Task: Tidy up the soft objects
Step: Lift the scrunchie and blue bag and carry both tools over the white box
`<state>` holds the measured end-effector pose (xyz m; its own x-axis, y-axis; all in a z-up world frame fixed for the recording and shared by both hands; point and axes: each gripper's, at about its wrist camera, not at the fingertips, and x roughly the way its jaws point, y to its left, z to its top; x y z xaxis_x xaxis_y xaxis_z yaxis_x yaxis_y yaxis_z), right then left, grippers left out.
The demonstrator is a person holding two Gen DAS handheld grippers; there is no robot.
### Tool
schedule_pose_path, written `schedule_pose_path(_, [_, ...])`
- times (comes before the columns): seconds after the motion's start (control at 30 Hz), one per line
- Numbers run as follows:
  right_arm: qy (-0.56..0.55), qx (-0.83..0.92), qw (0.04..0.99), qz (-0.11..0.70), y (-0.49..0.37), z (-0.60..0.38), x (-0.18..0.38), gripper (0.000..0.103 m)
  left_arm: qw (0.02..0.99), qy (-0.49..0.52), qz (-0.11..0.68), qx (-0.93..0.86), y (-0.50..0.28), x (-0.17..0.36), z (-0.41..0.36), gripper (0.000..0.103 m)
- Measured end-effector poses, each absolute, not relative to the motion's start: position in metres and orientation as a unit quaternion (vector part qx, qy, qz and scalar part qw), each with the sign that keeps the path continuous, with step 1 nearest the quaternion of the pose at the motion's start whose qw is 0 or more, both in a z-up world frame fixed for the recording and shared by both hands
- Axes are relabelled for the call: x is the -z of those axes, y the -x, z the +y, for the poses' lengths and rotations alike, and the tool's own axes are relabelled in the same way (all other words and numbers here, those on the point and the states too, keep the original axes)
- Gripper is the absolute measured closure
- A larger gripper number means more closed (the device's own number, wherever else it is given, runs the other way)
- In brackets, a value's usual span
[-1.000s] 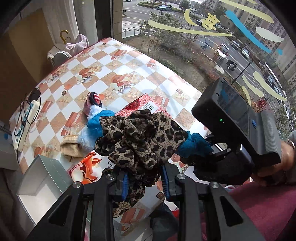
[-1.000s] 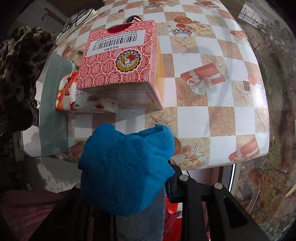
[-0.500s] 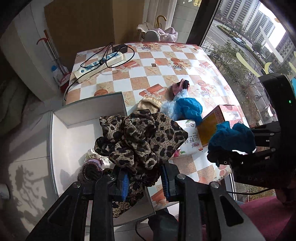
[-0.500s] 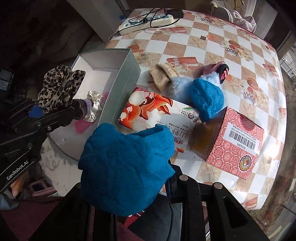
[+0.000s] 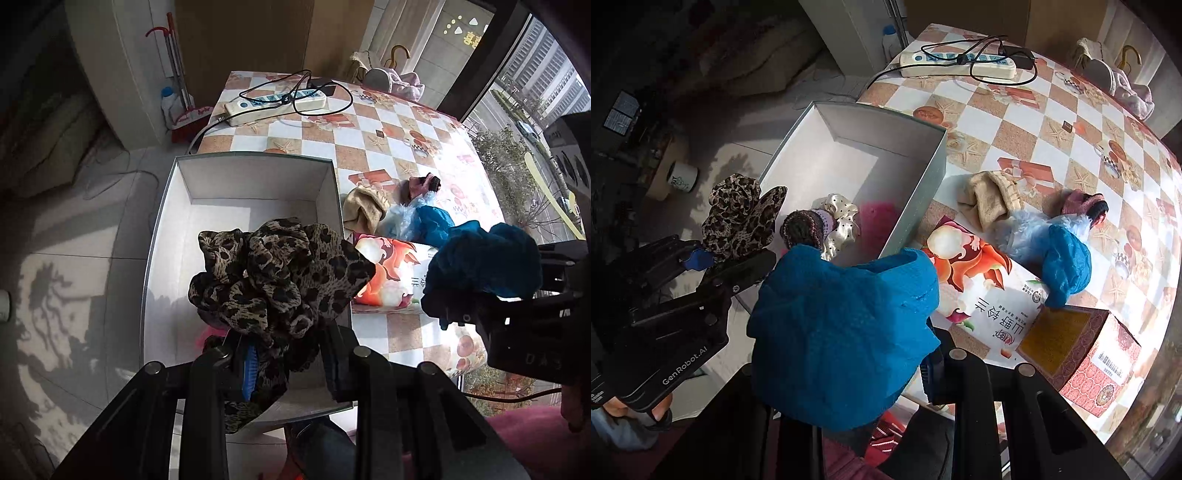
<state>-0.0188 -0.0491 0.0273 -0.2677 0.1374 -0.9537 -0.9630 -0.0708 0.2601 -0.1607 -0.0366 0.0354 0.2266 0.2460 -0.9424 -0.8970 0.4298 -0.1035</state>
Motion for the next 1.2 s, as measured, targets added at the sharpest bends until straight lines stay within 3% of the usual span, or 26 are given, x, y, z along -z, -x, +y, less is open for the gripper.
schedule_pose_path(1.2, [0.429, -0.608, 0.435, 0.508, 0.052, -0.011, -0.020, 0.074, 0.643, 0.403, 0.466, -0.454, 0.204, -0.004, -0.012, 0.071])
